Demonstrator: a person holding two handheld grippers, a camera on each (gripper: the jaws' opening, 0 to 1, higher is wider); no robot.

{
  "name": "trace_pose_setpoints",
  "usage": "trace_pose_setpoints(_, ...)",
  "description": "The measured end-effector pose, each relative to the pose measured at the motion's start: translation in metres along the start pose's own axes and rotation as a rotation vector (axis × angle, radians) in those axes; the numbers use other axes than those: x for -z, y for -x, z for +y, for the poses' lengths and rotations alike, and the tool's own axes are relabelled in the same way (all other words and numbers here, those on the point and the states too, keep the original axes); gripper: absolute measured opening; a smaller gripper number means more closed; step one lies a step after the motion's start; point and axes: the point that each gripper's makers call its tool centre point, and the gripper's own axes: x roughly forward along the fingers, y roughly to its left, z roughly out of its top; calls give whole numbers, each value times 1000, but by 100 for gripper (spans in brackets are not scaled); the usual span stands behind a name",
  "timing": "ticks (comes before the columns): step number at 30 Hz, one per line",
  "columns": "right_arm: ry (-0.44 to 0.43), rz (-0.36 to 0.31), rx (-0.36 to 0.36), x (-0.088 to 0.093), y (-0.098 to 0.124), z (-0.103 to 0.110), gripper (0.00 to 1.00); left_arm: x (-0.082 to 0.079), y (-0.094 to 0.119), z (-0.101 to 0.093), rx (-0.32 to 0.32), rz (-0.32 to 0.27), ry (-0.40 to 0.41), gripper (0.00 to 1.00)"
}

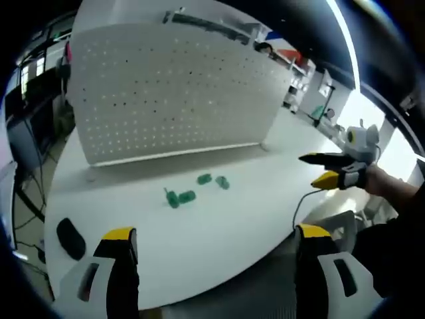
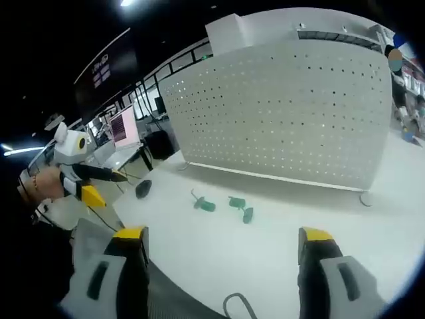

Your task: Insert the hook assembly into the mounting plate slot until the hook locks in place.

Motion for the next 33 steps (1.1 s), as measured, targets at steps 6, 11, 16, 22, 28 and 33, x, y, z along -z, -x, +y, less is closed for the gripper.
trace_pose_setpoints(6,4,1,1,1,1,0,89,-2,-1,-1,0,-5,-2,100)
trace_pose_setpoints(11,-1,5,7,3,4,-3,89,-4,-5,-3,10,-6,-7,100)
trace_pose_setpoints(16,-15,5,11,5,5,-3,88,-5,-6,-5,18,-4,-10,100)
trace_pose_setpoints(22,-19,4,15,5,5,-3,87,-6,-5,-3,18,-5,-13,100)
trace_pose_setpoints(28,-13,12,11,8,5,-2,87,-1,-4,-4,27,7,-5,100)
trace_pose_setpoints(33,-21,19,9,11,4,-1,87,3,-4,-5,28,12,0,100)
